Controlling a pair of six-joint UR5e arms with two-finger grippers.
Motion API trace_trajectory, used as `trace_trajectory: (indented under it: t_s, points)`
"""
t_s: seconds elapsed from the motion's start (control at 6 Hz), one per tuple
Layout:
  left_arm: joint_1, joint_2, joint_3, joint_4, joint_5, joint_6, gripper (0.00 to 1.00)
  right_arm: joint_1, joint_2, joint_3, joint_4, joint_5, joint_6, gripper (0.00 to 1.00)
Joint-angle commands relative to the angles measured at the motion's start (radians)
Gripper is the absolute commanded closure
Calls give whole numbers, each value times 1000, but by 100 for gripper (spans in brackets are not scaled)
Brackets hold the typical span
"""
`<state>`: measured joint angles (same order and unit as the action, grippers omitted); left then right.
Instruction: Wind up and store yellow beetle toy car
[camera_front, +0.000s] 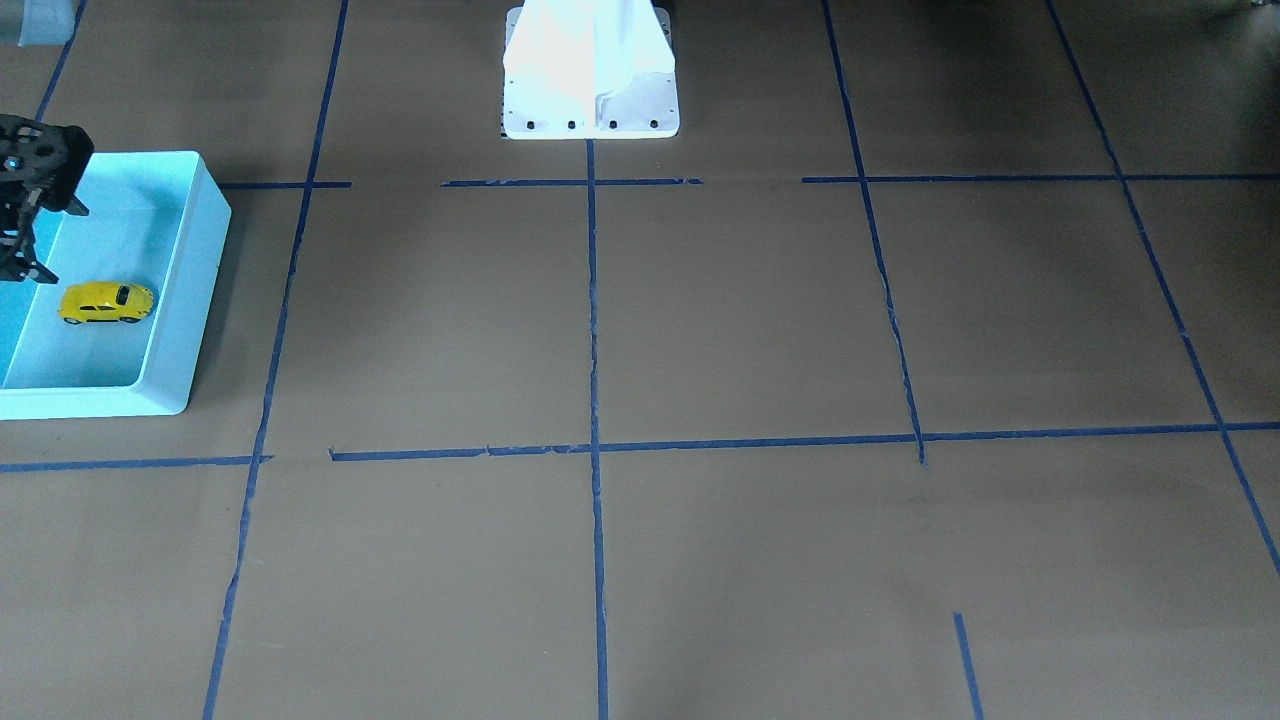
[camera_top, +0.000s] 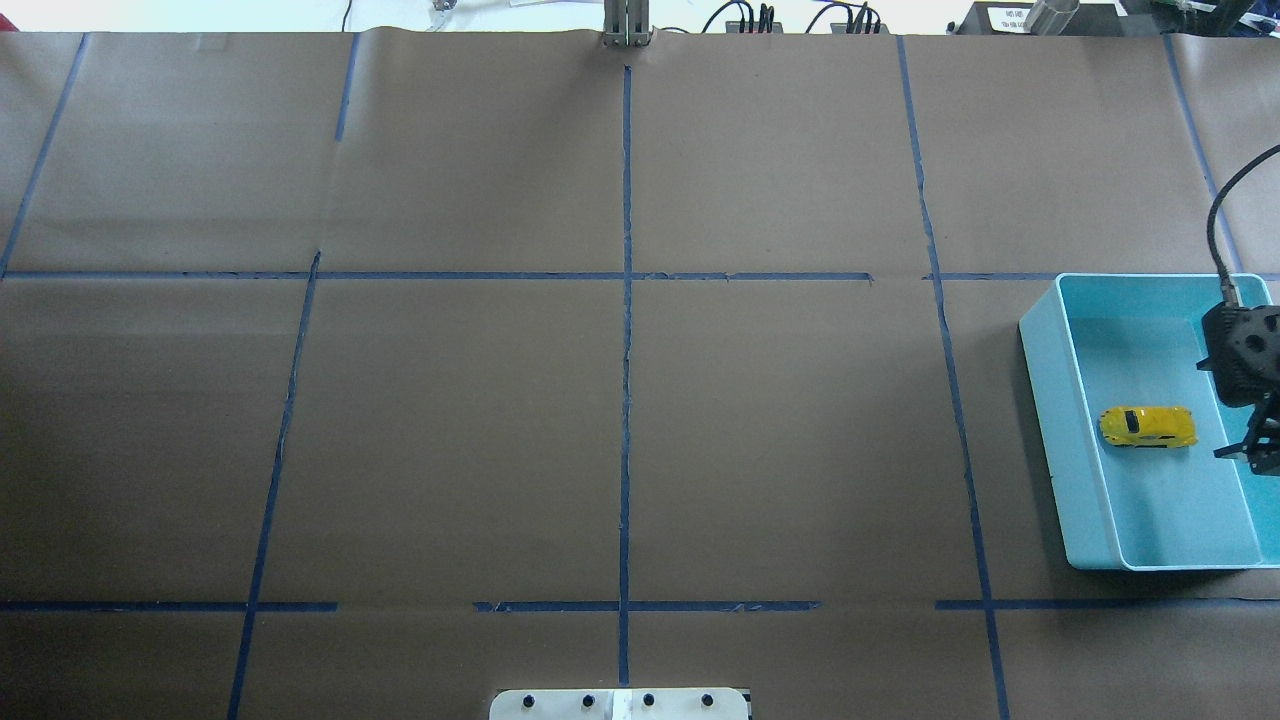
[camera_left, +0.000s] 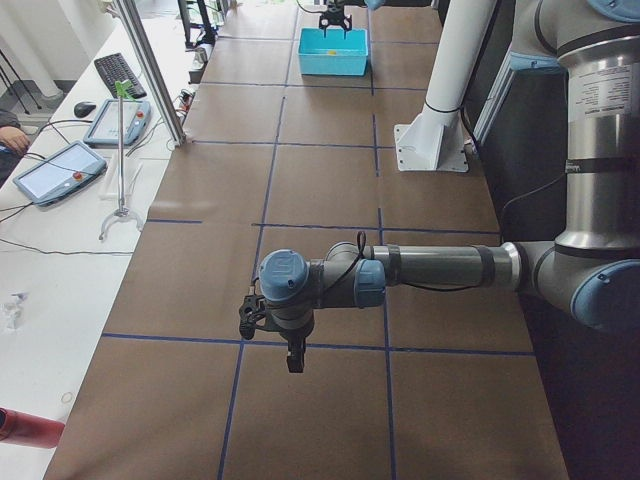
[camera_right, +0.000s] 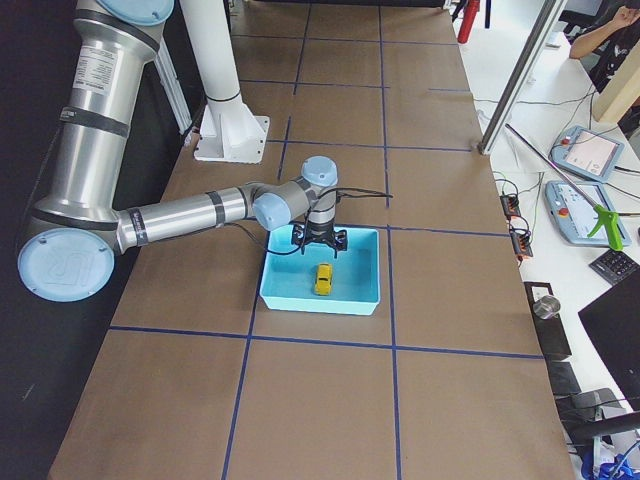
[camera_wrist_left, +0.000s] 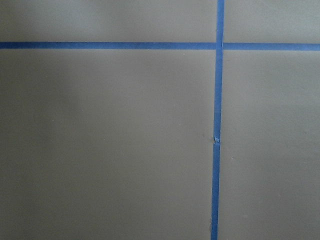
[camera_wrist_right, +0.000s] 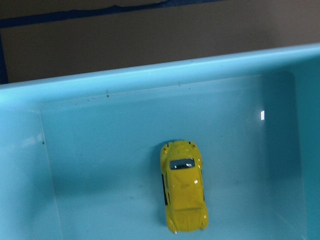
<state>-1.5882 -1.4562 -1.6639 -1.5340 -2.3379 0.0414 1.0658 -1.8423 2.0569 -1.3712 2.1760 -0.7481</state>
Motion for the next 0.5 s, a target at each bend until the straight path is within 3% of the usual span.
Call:
trace_trajectory:
  t_s: [0.0, 0.17, 0.33]
  points:
    - [0, 0, 1, 0, 0, 0, 0, 272, 44, 25, -307, 123, 1, 0]
    - [0, 0, 1, 0, 0, 2, 0, 402, 60, 23, -507, 164, 3, 0]
    - [0, 0, 3, -2, 0, 2, 0, 487, 57, -27, -553, 176, 82, 0]
